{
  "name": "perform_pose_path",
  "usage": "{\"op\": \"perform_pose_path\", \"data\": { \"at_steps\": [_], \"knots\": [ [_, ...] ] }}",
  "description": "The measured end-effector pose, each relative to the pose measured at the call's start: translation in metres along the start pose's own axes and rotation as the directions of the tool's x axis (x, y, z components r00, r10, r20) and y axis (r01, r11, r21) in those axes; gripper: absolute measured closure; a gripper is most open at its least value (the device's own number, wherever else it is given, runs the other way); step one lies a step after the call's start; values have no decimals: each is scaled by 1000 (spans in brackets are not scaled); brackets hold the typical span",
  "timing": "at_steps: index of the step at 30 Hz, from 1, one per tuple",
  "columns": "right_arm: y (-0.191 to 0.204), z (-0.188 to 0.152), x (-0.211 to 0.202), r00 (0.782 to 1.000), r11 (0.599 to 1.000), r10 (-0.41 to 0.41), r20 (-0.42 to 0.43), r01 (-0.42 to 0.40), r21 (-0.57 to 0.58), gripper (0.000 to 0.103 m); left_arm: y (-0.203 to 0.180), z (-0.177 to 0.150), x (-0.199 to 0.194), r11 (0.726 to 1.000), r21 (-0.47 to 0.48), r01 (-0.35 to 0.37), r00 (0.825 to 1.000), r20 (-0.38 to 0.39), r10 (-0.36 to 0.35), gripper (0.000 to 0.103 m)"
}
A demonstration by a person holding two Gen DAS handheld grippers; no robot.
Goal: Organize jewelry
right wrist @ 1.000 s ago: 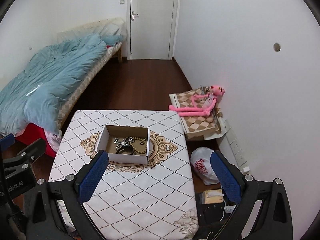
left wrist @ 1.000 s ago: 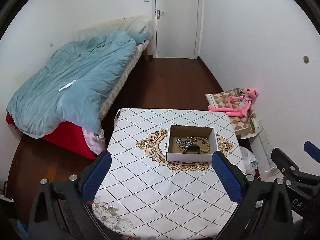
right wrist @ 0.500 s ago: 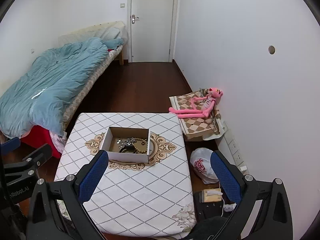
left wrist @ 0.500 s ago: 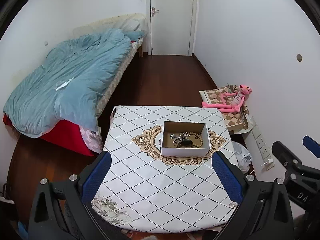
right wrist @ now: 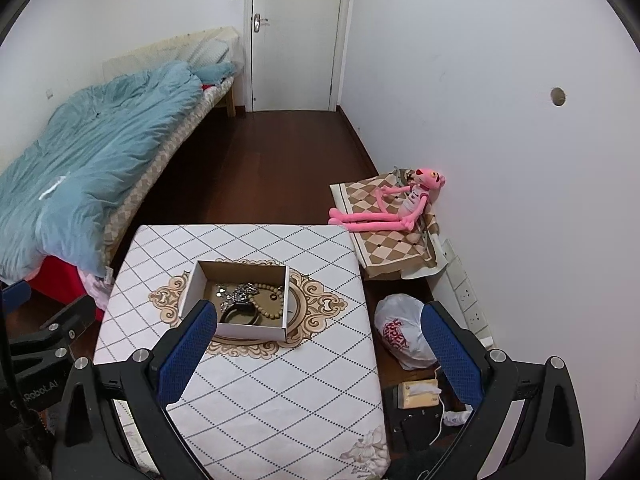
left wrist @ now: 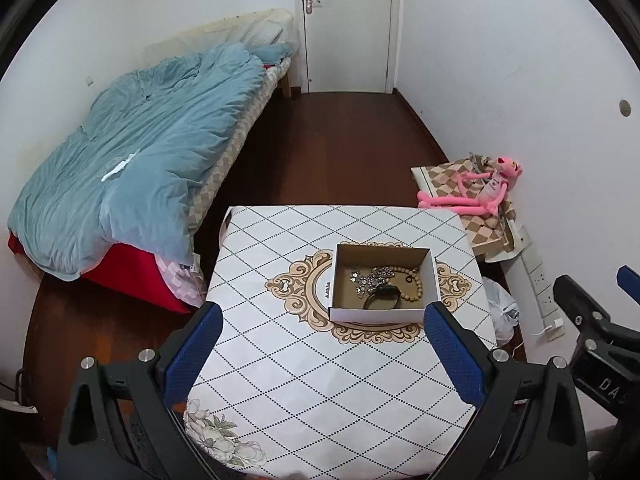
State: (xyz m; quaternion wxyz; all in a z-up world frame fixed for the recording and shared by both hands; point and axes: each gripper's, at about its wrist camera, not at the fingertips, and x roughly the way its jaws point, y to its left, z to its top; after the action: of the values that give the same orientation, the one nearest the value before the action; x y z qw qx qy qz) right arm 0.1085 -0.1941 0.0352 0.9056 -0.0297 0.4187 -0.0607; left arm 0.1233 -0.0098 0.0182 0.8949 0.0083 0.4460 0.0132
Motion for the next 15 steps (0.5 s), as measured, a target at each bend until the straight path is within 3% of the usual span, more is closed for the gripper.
{"op": "perform_pose_path", "data": {
  "at_steps": [15],
  "knots": [
    [5,1,34,998,1000,2,-67,-3,-16,0,-4,4,24,1000,4,11,998,-67,-11,1]
  ]
}}
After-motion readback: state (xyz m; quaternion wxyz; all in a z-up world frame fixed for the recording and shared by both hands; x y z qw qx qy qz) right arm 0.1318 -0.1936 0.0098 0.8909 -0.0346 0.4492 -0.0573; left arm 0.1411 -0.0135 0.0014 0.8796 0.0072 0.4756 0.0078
